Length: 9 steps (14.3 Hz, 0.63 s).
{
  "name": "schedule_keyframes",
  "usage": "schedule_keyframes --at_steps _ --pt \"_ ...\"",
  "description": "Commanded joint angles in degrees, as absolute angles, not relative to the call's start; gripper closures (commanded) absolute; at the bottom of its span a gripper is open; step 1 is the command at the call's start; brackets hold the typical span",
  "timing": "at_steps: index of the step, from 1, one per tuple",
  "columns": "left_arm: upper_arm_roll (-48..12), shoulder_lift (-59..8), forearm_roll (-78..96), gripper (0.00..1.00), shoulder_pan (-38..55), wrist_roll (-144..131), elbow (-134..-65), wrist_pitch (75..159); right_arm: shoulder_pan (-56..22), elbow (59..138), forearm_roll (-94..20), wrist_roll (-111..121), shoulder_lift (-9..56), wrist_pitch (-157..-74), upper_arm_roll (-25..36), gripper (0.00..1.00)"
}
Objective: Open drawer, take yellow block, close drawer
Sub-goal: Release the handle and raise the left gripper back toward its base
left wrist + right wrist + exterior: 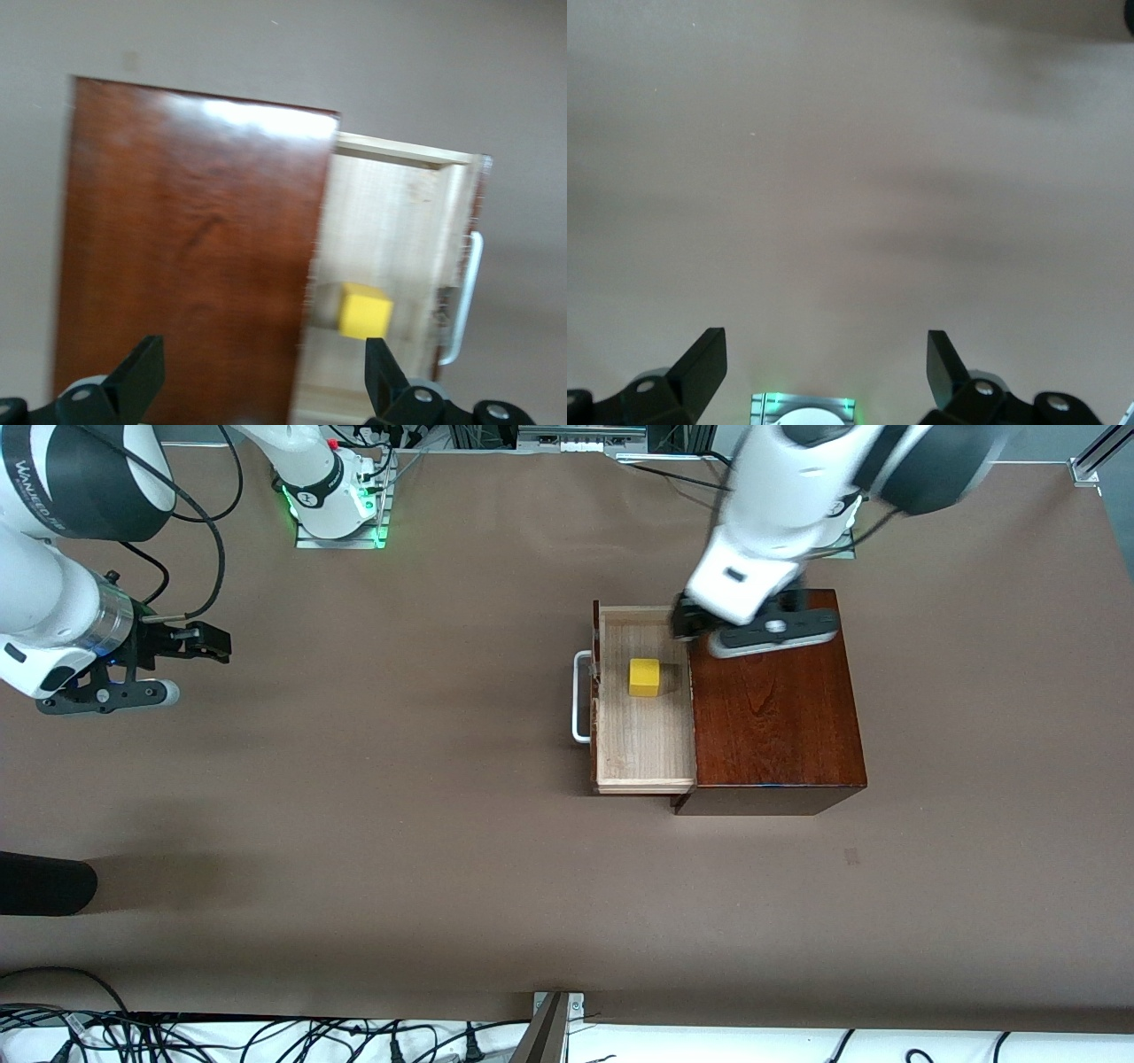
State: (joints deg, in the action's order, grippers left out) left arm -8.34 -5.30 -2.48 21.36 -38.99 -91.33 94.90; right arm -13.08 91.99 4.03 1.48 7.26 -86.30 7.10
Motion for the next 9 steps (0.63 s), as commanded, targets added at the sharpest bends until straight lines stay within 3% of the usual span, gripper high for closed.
schedule_keyframes --at_steps 1,4,9 --pt "-7.6 2.0 -1.1 0.00 17.2 -31.3 -96.8 93.2 -14.8 89.5 4.6 -7.2 6.9 -84.5 5.1 0.00" --pt "-3.5 6.3 -1.1 0.00 15.5 -23.1 -99.4 91.9 -17.9 88.9 3.9 -16.6 7.4 -84.5 0.5 0.00" --pt "3.2 9.6 -1.1 0.00 13.4 -12.6 -102.0 91.4 -29.0 87.5 -1.7 -33.4 9.8 -86.8 -0.2 0.00"
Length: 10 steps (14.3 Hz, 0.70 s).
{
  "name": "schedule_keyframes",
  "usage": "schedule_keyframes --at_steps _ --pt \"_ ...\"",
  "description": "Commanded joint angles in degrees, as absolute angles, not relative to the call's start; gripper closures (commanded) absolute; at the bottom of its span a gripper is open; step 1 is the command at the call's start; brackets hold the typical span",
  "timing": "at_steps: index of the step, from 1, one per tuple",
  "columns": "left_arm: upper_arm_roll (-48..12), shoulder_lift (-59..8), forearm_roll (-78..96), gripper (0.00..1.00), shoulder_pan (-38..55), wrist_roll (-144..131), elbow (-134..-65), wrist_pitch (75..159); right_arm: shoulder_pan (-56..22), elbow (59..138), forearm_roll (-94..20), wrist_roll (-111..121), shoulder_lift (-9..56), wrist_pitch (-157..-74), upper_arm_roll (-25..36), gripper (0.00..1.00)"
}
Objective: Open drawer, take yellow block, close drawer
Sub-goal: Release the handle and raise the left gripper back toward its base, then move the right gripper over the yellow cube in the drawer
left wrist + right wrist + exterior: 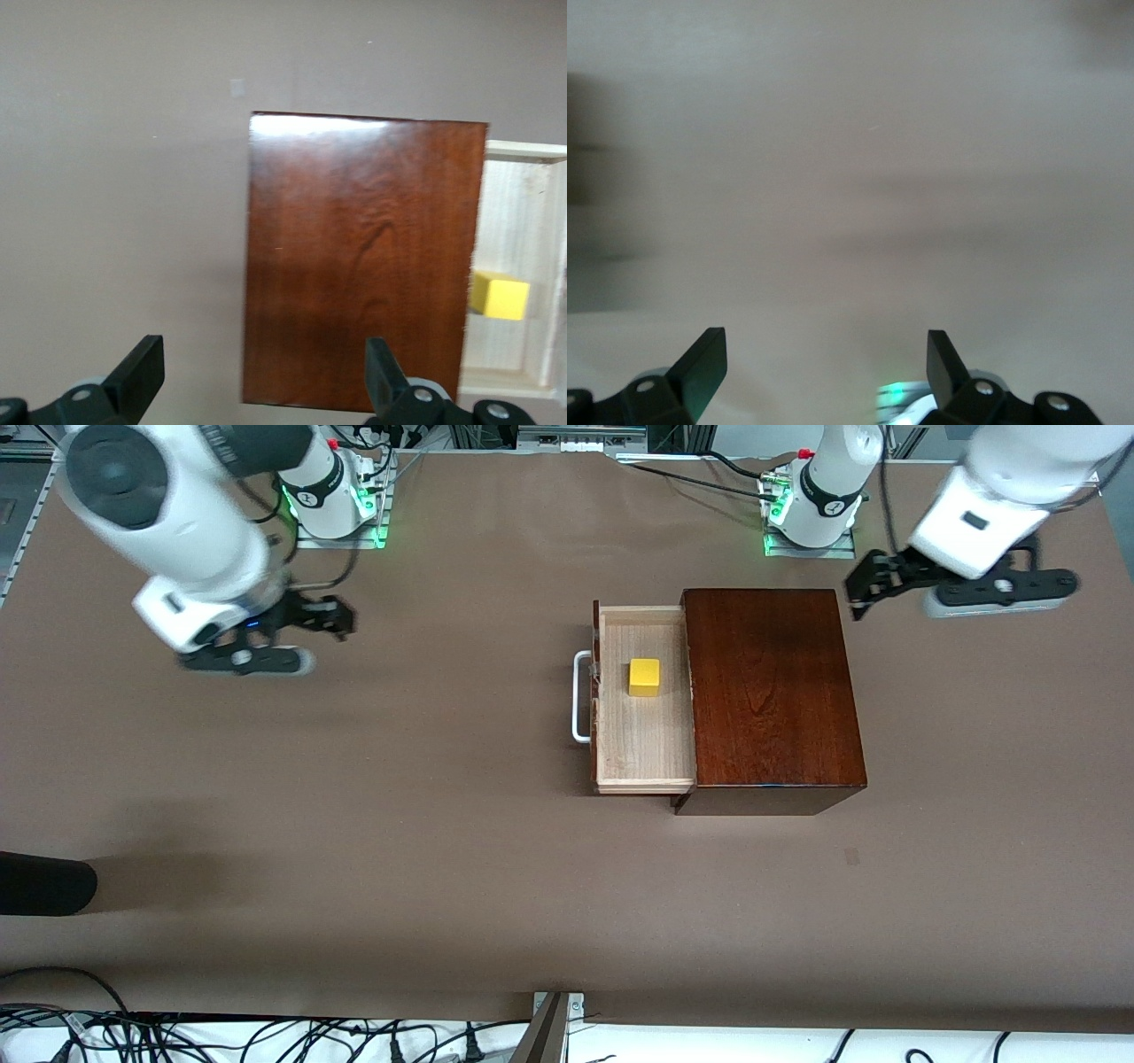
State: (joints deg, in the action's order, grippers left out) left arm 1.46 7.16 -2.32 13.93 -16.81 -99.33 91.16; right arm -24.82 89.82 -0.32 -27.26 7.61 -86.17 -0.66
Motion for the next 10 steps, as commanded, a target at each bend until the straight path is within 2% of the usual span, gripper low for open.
schedule_keyframes --at_steps 1,5,8,10 --pt "4.3 9.7 -1.1 0.00 13.4 -11.4 -102.0 91.4 -31.9 85.7 -1.8 -36.5 11.5 -87.5 -0.2 0.00" --pt "6.6 9.2 -1.2 0.00 12.8 -10.4 -100.6 89.0 -41.7 73.7 -2.3 -49.1 22.6 -91.6 -0.2 0.00" --pt "6.7 9.1 -1.2 0.00 12.4 -10.5 -100.5 89.0 -45.8 64.7 -7.2 -53.7 30.6 -95.7 -0.4 0.00" --pt "6.7 8.8 -1.3 0.00 11.3 -10.4 -100.3 89.1 -49.0 62.1 -7.5 -53.9 34.4 -98.5 -0.5 0.00"
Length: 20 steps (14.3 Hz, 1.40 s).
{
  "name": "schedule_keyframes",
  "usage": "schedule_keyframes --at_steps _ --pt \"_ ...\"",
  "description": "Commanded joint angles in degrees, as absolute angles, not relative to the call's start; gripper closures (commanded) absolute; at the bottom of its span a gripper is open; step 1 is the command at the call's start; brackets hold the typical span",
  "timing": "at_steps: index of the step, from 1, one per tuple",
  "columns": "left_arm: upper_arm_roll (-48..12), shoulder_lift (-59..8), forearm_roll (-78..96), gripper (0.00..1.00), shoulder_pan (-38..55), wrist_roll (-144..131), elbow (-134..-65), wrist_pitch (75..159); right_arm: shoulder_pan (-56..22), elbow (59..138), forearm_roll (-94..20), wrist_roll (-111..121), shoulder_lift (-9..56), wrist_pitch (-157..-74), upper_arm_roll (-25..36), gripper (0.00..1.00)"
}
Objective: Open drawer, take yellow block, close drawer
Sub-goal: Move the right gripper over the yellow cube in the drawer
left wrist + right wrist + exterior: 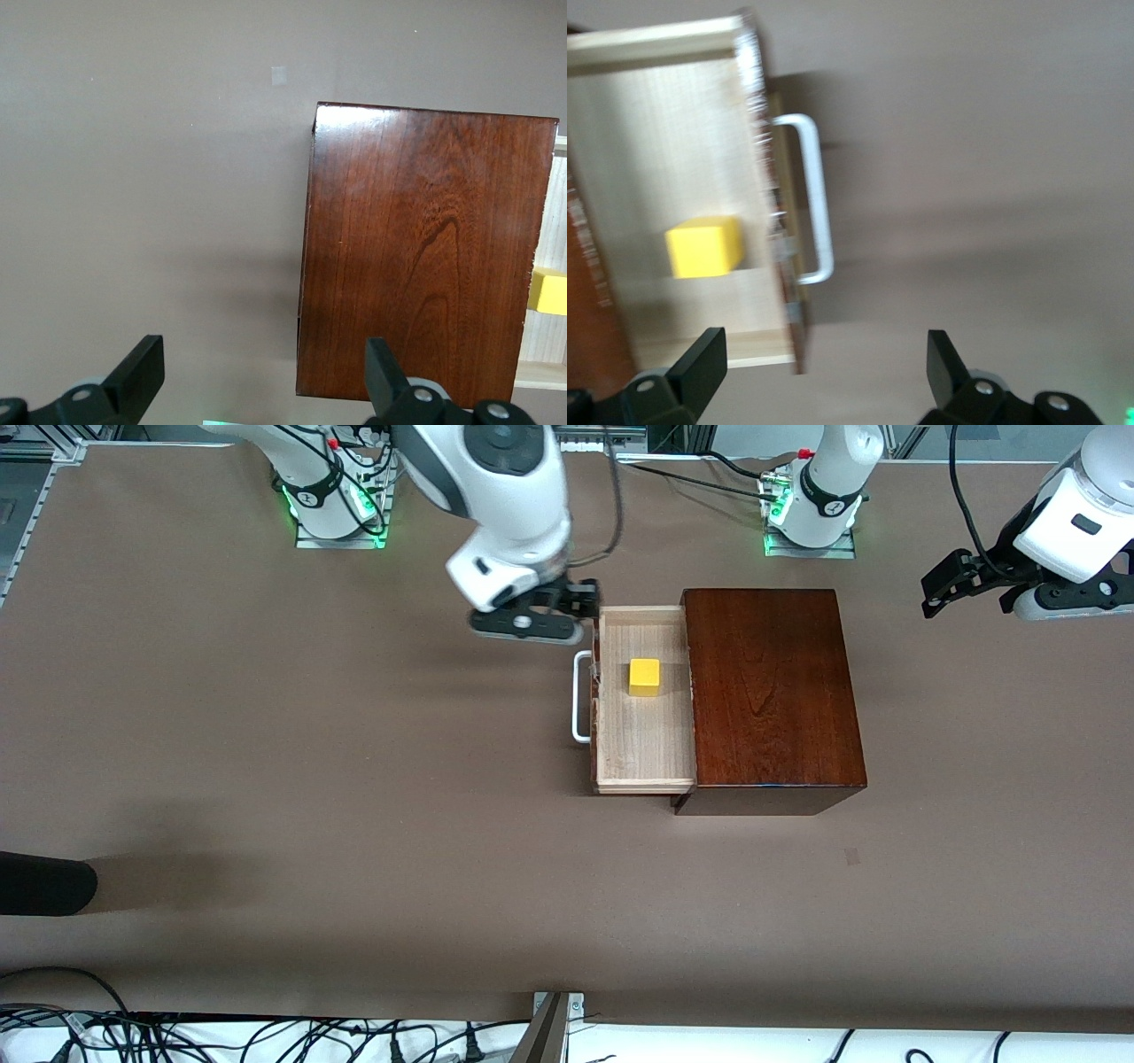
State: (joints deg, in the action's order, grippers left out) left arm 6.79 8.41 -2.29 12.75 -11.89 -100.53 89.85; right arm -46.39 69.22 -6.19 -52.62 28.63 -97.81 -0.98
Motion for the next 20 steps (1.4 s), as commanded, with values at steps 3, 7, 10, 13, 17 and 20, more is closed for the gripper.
schedule_keyframes --at_steps 3,7,10,13,17,20 --pt "6.7 8.3 -1.3 0.00 9.7 -10.4 -99.8 89.1 -52.5 62.0 -7.5 -55.9 37.7 -104.8 -0.5 0.00" --pt "6.6 7.8 -1.2 0.00 8.9 -10.9 -99.3 89.0 -54.0 62.0 -7.5 -58.6 41.7 -112.0 -0.5 0.00" --pt "6.4 7.7 -1.2 0.00 8.9 -11.1 -99.3 88.8 -54.1 62.0 -7.2 -58.3 42.9 -111.6 -0.4 0.00" --pt "6.4 7.4 -1.2 0.00 8.9 -11.0 -99.2 88.8 -54.1 62.0 -6.9 -58.0 44.0 -111.4 -0.4 0.01" --pt "6.5 7.3 -1.2 0.00 8.9 -11.0 -98.1 88.7 -54.1 62.0 -6.9 -58.1 45.7 -112.6 -0.3 0.01" --pt "6.4 7.3 -1.2 0.00 8.9 -11.0 -98.1 88.6 -54.1 62.0 -6.9 -59.2 47.3 -115.8 -0.1 0.01"
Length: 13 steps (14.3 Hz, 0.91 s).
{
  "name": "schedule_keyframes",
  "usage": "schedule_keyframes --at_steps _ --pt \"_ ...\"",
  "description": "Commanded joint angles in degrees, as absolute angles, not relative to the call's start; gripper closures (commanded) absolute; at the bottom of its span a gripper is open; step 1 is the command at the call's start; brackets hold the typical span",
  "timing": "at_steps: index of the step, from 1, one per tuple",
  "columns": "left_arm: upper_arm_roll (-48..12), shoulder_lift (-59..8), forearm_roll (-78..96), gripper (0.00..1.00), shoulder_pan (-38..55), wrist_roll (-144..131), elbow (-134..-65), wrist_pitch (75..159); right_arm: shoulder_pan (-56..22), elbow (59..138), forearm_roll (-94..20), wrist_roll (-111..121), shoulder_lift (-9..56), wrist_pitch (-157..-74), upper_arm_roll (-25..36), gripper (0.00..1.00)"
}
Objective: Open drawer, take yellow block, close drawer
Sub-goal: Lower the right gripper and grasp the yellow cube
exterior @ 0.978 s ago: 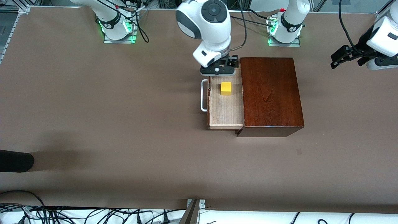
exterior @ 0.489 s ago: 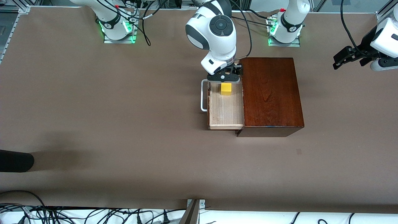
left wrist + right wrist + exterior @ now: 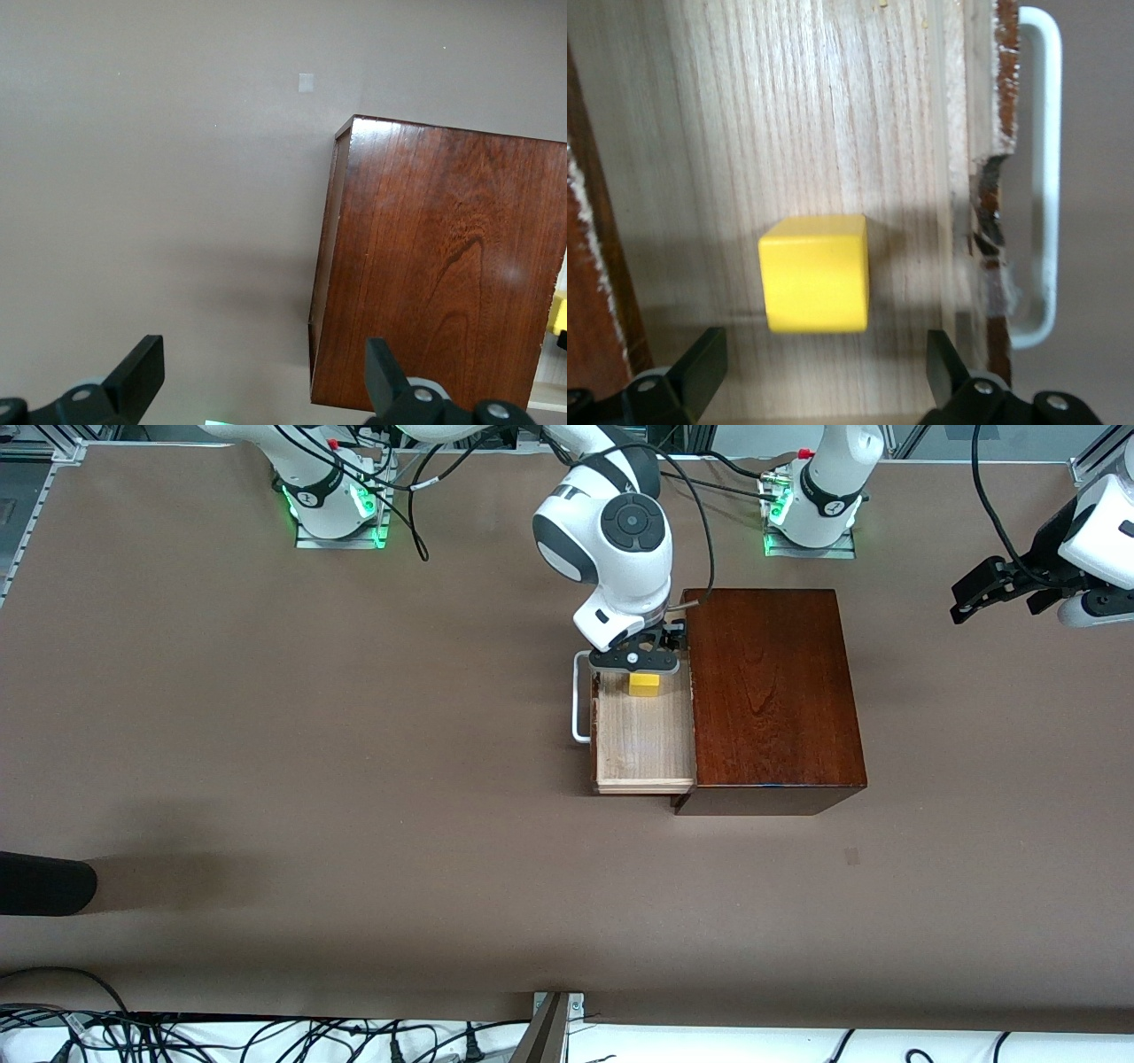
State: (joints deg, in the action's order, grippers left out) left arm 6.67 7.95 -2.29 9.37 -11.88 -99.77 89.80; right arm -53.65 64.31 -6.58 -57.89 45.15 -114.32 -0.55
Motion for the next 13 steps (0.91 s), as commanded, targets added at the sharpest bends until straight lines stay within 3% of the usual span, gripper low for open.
schedule_keyframes --at_steps 1,6,7,8,11,13 --pt "6.3 7.3 -1.2 0.00 8.9 -11.0 -98.0 88.6 -54.1 62.0 -6.9 -59.9 47.7 -116.9 -0.1 0.01" --pt "6.3 7.3 -1.2 0.00 8.9 -11.0 -98.0 88.6 -54.1 59.9 -6.9 -60.9 50.8 -119.0 0.1 0.02" --pt "6.2 7.3 -1.2 0.00 8.9 -11.0 -98.0 88.6 -54.0 59.9 -6.9 -60.9 50.9 -119.3 0.1 0.07" --pt "6.2 7.3 -1.2 0.00 8.9 -11.0 -98.0 88.6 -53.9 59.9 -6.9 -60.8 50.9 -119.3 0.1 0.17" --pt "6.3 7.3 -1.2 0.00 8.9 -11.1 -98.0 88.6 -53.5 59.8 -7.0 -60.7 50.9 -118.9 0.1 0.64" --pt "6.2 7.3 -1.2 0.00 8.9 -11.1 -98.0 88.6 -53.4 59.8 -7.1 -60.7 50.9 -118.7 0.1 0.78"
